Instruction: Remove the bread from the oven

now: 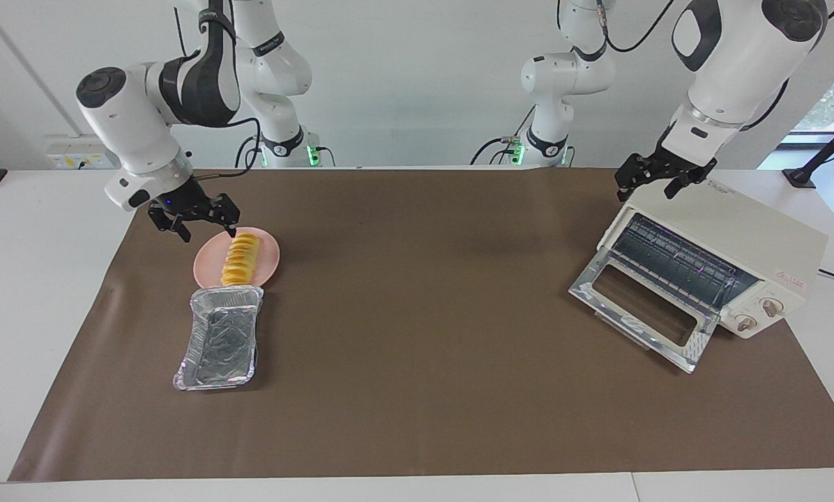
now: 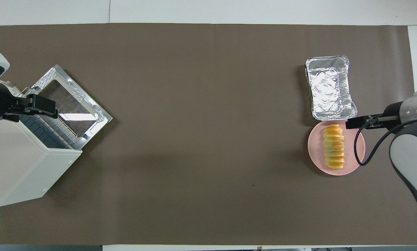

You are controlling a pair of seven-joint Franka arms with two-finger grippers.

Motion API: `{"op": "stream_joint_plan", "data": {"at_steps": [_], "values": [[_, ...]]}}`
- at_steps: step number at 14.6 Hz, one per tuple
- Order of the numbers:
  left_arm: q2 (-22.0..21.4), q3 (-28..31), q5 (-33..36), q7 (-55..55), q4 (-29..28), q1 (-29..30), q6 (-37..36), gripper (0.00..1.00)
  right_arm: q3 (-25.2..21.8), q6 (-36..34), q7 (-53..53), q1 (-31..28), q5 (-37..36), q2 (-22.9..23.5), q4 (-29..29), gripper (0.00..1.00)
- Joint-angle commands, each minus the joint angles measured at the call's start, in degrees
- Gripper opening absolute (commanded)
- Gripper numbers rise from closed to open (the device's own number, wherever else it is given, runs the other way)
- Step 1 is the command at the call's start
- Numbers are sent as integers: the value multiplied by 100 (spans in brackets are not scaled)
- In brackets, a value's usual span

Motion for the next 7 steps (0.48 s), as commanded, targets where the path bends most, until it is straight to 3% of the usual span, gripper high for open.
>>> {"op": "stream_joint_plan", "data": {"at_steps": [1,4,7], "values": [[-83,-33,-60,-32,-15,69,-30,100,22,-831,85,-74,-112,-20,729,100],[-83,-33,-60,-32,-24,69,-30,100,49,-1797,594,5,-517,312,1747,100],[-83,-33,-60,-32,-15,69,-30,100,66,-2055,754,-30,-518,568,2364,100]]}}
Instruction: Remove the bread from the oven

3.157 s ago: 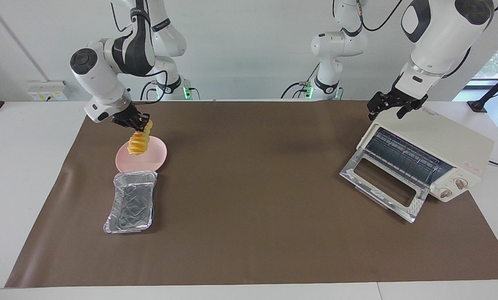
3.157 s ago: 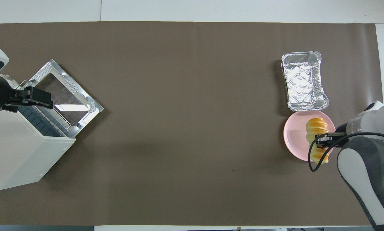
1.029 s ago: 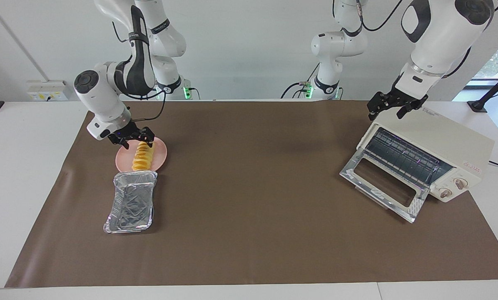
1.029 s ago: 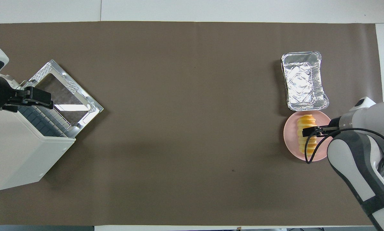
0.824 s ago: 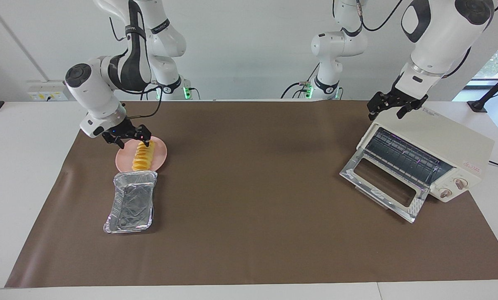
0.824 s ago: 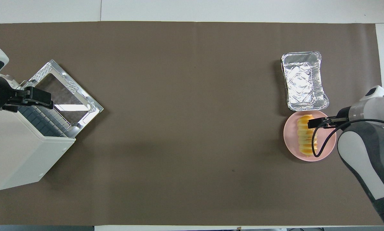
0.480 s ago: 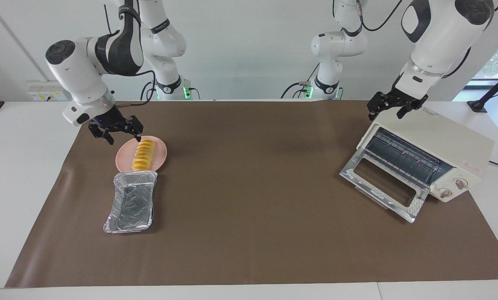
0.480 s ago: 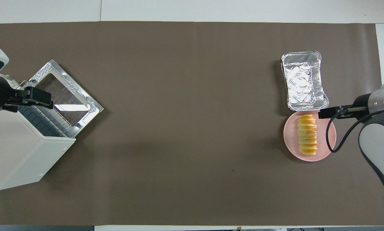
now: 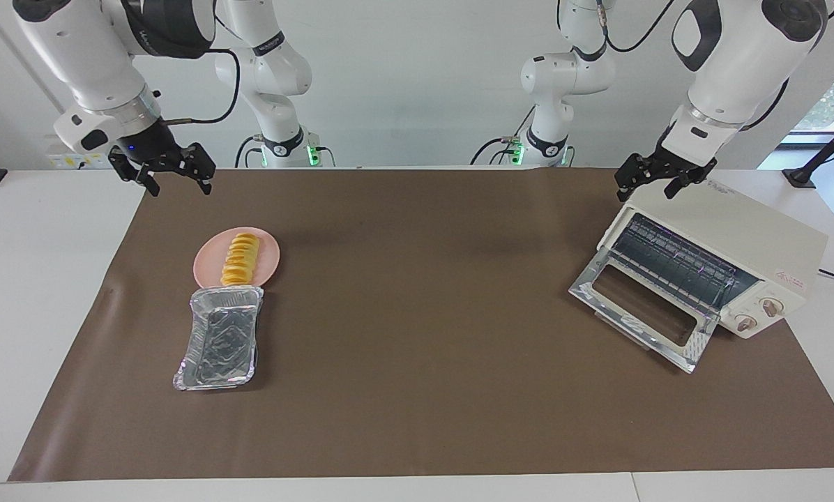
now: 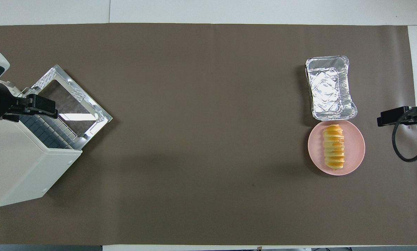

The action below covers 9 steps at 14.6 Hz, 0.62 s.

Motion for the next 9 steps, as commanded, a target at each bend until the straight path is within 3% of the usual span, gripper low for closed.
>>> {"op": "stream_joint_plan", "data": {"at_steps": [1,7,9], "values": [[-83,-33,-60,-32,-24,69,-30,100,35,-286,155,-46,-93,522,842,100],[-83,-33,-60,-32,-24,69,-30,100,0,-392,138,-151,-110,594,1064,100],[-83,-33,-60,-32,-24,69,-30,100,-279,-374,129,154,-137,550,915,100]]}}
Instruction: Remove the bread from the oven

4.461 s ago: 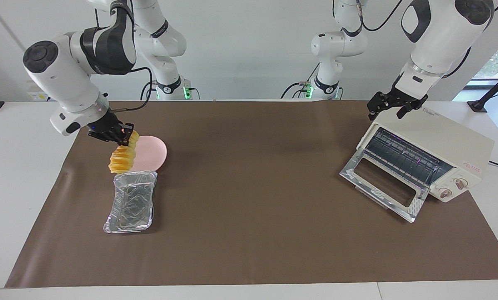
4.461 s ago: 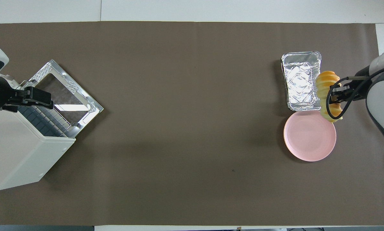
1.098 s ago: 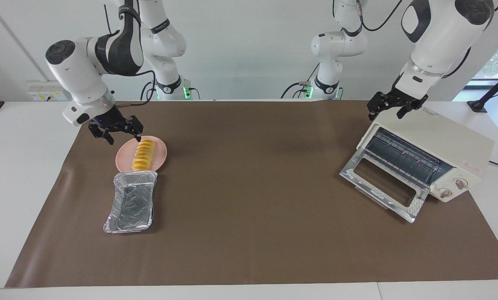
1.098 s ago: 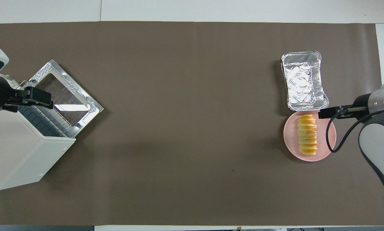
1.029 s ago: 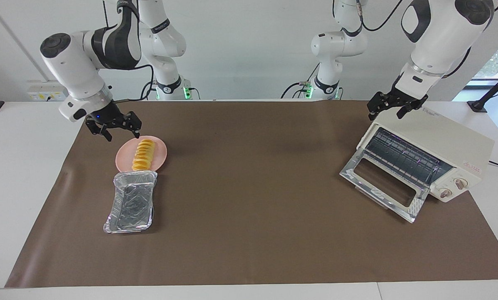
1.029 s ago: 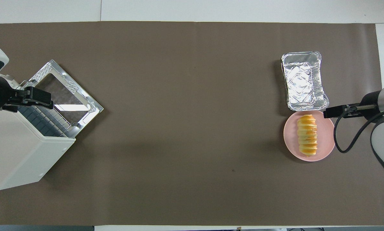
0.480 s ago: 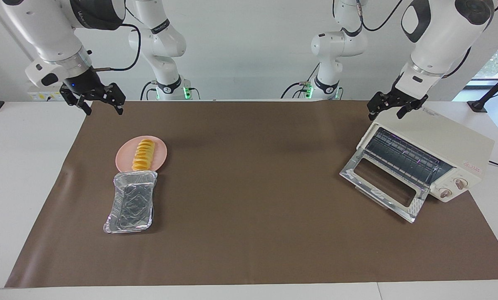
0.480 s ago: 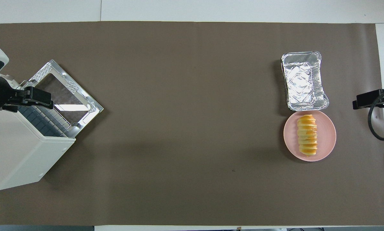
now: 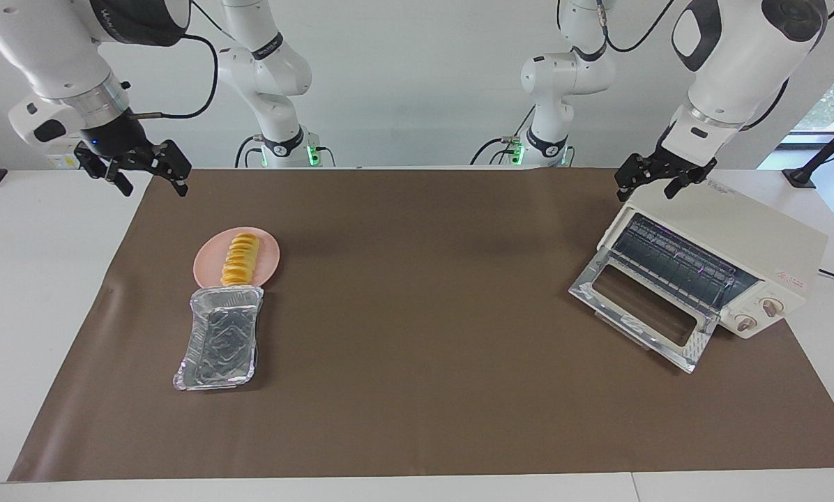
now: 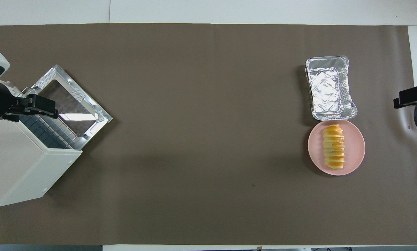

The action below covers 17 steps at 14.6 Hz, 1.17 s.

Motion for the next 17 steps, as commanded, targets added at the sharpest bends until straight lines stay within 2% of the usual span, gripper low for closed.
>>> {"op": "stream_joint_plan", "data": {"at_steps": [1,2,9,11,17], "values": [[-83,-33,-60,-32,-24,69,-30,100,-544,-87,62,510,-80,26,-27,100],[-83,-33,-60,-32,-15,69,-30,100,-748,-78,53,670,-80,35,-27,100],[-83,-33,-60,-32,-24,69,-30,100,-855,-52,62,794,-71,52,-36,100],[-83,-33,-60,-32,-24,69,-30,100,-1520,-43,62,1407,-71,26,-88,100],[-83,-33,-60,-32,-24,69,-30,100,-1410,27,-211,1111,-71,26,-132,100]]}}
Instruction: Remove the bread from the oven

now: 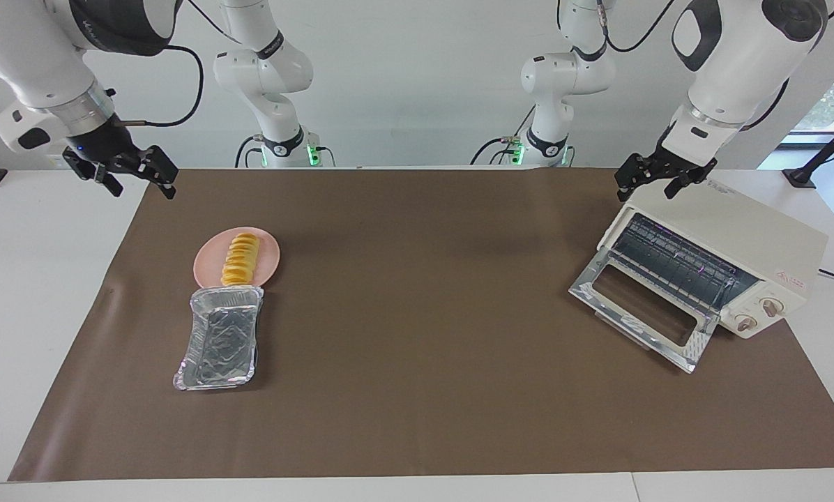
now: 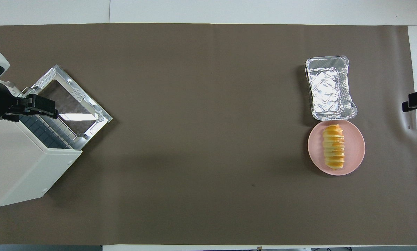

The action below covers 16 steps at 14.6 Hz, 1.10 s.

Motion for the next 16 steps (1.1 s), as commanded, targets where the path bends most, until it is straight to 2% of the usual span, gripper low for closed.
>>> {"op": "stream_joint_plan", "data": {"at_steps": [1,16], "values": [[-83,-33,-60,-32,-24,69,-30,100,199,71,-122,-214,-60,-14,-61,100],[-83,-33,-60,-32,-24,69,-30,100,288,18,-51,-197,-78,-75,-122,100]]}}
